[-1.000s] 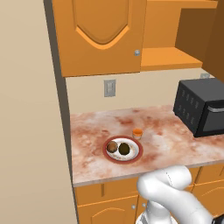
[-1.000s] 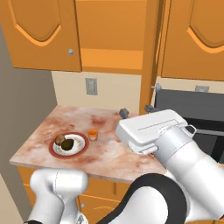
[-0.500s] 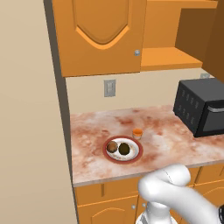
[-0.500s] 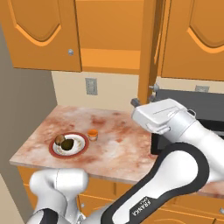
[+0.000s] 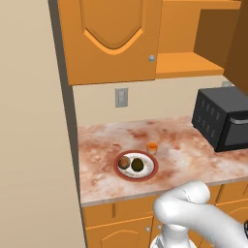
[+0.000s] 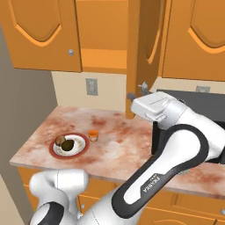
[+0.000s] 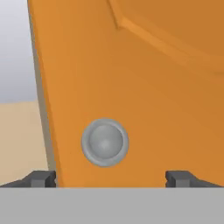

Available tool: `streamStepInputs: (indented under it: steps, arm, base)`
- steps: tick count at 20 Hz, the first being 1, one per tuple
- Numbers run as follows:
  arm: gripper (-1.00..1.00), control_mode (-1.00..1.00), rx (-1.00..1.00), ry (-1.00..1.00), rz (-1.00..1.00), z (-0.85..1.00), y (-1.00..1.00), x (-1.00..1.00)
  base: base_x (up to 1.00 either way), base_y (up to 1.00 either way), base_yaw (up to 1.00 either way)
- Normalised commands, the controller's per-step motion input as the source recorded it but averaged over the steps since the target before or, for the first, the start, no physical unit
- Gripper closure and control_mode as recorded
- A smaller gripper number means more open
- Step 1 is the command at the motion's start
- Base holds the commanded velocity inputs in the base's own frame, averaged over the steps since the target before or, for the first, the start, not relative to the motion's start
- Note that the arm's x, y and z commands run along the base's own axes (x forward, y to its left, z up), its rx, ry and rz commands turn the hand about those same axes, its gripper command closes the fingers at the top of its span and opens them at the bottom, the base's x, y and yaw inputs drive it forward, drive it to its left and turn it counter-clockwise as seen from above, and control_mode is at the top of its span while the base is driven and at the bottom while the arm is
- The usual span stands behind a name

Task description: Pick the avocado and bread from the counter and place them on the plate. Then pick the jam from the cabinet and place it next to the plate. Lastly close the cabinet door.

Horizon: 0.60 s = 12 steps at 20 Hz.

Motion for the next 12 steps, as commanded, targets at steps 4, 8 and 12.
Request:
streamStepInputs:
  steps: [4,8,12]
  arm:
    - [-1.0,-1.0,-0.04,-0.04,-0.06,0.0,1.0,0.59]
    - [-1.0,-1.0,-0.17,-0.19,-0.23,0.0,1.0,0.63]
    - [-1.0,-1.0,-0.17,-0.23,-0.39,0.0,1.0,0.76]
  base:
    - [0.0,0.0,0.0]
    - [0.0,0.0,0.0]
    - [0.0,0.0,0.0]
